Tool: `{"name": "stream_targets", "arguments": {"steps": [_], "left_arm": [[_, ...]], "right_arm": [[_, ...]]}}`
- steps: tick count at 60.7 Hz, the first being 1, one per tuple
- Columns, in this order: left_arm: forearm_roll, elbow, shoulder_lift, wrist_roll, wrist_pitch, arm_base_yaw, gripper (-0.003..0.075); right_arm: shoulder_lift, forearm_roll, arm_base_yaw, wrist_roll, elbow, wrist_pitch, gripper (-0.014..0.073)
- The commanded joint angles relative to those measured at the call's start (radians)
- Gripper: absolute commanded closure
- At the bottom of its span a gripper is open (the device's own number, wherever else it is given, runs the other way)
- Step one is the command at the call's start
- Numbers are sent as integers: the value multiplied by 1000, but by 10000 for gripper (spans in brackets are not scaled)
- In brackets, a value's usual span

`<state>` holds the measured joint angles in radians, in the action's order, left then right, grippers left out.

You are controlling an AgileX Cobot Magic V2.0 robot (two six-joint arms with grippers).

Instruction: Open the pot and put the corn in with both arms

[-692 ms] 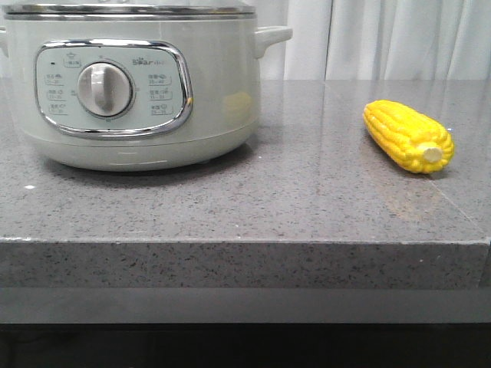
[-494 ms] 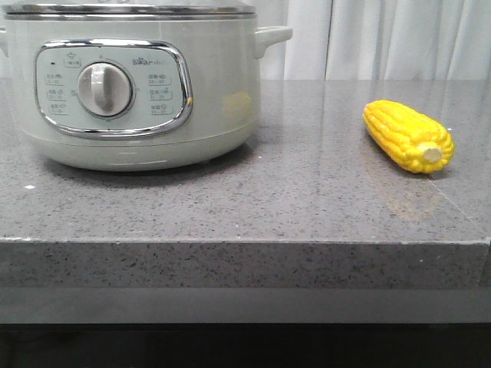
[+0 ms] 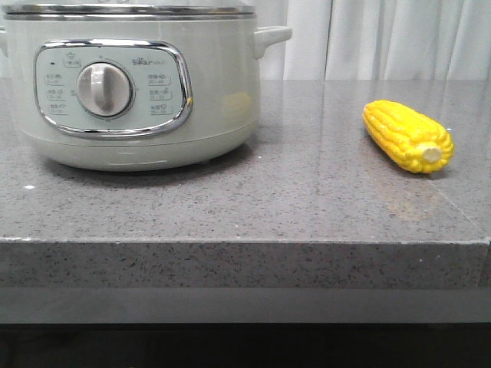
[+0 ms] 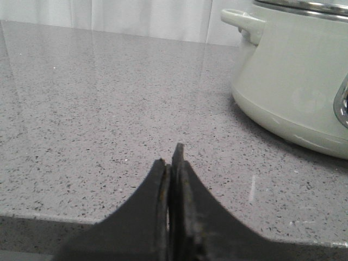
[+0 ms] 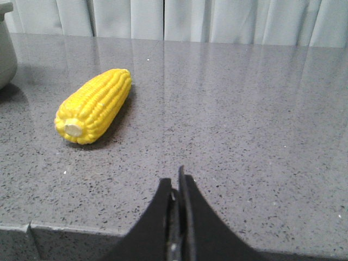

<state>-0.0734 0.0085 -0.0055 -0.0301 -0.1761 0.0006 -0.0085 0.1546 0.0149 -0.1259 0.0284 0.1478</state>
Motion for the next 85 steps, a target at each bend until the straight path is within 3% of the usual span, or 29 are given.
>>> {"name": "stream_targets", "arguments": {"steps": [1,37,50,62,71,85], "left_arm": [[-6,-2,-22,7,86,2,738],[-6,-2,-22,7,89,2,738],[-19,-15,-22,7,176,4,739],[4,-203,38,7,22,4,739],[27,-424,234,7,-95,4,739],[25,-615,492,7,-118,4,738]], "right_arm": [[-23,-7,-1,0,-3,-81,662],[-23,-7,-1,0,-3,-81,662],[-23,-7,-1,0,-7,-97,662],[0,-6,-2,0,-157,-4,658],[128,-6,-2,0,-352,43,652],[369,-6,-2,0,-513,43,652]]}}
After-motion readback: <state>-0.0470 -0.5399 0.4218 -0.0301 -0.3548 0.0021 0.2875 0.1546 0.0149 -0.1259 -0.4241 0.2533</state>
